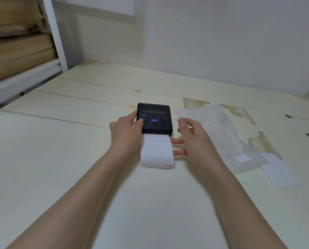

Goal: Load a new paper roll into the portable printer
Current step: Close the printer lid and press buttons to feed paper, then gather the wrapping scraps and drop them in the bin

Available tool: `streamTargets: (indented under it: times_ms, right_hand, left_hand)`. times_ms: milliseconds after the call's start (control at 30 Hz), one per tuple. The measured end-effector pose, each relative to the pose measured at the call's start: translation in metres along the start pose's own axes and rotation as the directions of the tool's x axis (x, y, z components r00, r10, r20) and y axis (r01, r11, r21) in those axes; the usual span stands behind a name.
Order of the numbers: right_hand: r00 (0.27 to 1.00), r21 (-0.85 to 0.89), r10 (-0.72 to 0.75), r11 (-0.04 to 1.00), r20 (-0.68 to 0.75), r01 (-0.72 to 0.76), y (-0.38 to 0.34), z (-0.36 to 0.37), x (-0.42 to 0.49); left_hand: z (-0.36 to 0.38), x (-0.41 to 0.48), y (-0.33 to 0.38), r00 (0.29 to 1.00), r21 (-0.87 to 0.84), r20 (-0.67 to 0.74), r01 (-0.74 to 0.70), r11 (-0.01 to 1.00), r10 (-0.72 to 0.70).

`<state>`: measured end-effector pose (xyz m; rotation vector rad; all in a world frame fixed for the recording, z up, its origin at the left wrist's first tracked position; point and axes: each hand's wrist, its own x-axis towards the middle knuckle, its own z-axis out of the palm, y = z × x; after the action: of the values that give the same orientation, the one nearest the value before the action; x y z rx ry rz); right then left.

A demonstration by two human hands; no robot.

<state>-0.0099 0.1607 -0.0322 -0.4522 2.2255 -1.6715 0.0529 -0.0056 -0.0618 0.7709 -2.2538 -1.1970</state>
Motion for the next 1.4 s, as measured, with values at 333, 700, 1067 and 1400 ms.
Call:
streamTargets:
  times_ms: [333, 700, 1067, 1400]
  right_hand:
    - [0.998, -0.002, -0.049, 0.999, -0.044, 0.049, -0.001, 0.0, -0.005]
    - [0.809, -0.118, -0.239, 0.971, -0.537, 0.208, 0.018, -0.092, -0.042]
    - [0.803, -0.625, 0.09, 0.579, -0.589, -0.523, 0.071, -0.183, -0.054]
    - [0.661, -0.046, -0.127, 0.989, -0.739, 0.139, 0.055, -0.179, -0.061]
  left_hand:
    - [0.009, -0.004, 0.0, 0.989, 0.121, -0.076, -0.117, 0.986, 0.126]
    - [0.064, -0.069, 0.084, 0.941, 0.211, 0.002, -0.331, 0.92, 0.339]
    - [0.131, -0.104, 0.097, 0.848, 0.474, 0.489, -0.457, 0.753, 0.207]
    - [0.131, -0.103, 0.092, 0.85, 0.37, 0.433, -0.472, 0.8, 0.3]
